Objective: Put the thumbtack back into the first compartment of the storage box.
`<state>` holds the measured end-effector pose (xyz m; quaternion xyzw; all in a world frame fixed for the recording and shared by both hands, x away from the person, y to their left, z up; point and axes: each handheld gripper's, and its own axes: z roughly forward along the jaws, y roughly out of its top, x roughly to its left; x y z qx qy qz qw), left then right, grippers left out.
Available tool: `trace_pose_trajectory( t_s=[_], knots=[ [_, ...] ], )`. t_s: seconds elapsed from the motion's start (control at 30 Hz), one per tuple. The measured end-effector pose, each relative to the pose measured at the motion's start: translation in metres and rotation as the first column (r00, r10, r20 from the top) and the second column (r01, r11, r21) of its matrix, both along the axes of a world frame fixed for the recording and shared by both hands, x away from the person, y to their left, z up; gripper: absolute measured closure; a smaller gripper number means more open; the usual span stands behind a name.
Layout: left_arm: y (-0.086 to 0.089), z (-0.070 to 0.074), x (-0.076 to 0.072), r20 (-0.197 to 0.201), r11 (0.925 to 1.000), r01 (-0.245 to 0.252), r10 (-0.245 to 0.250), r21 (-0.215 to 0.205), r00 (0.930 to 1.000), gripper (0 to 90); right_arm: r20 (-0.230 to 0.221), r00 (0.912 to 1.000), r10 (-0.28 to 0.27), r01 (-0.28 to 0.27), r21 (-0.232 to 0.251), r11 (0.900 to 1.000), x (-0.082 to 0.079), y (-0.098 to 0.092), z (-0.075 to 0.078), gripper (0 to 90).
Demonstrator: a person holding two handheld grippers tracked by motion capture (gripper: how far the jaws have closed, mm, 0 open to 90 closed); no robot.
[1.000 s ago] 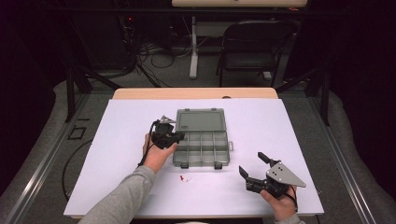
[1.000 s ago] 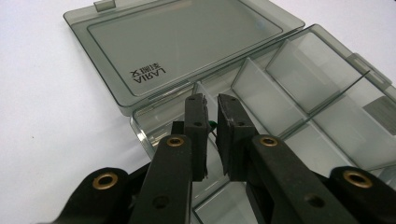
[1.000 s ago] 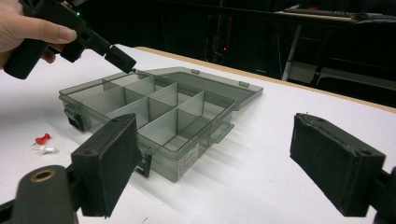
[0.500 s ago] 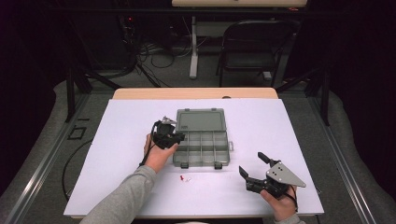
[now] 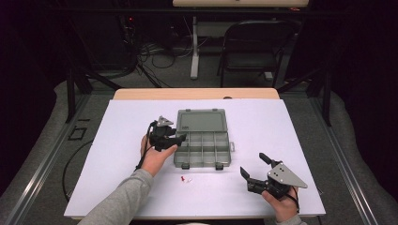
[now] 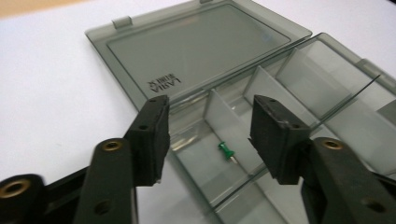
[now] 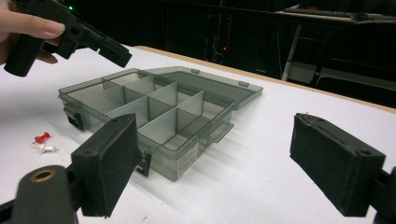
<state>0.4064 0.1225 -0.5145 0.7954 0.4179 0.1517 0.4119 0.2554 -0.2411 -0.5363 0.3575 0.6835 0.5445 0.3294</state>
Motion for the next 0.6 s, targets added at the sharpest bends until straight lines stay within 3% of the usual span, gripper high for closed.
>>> trace_pose_trajectory(
  t_s=[0.13,0.3,0.6],
  knots=[
    [0.005,0.006,-0.01,0.066,0.9999,0.011,-0.011,0.006,0.9977,39.6,-0.001,1.0,-0.001,0.001,0.0,1.0,0.0,0.0,0.0,15.2],
    [0.011,0.014,-0.026,0.095,0.9984,0.049,-0.046,-0.028,0.9944,38.0,0.0,1.0,-0.002,0.002,-0.003,1.0,0.0,0.0,0.0,15.2],
    [0.021,0.021,-0.053,0.092,0.9913,0.093,-0.085,-0.093,0.9921,35.7,-0.001,1.0,-0.004,0.004,-0.007,1.0,0.0,0.001,0.0,15.2]
  ],
)
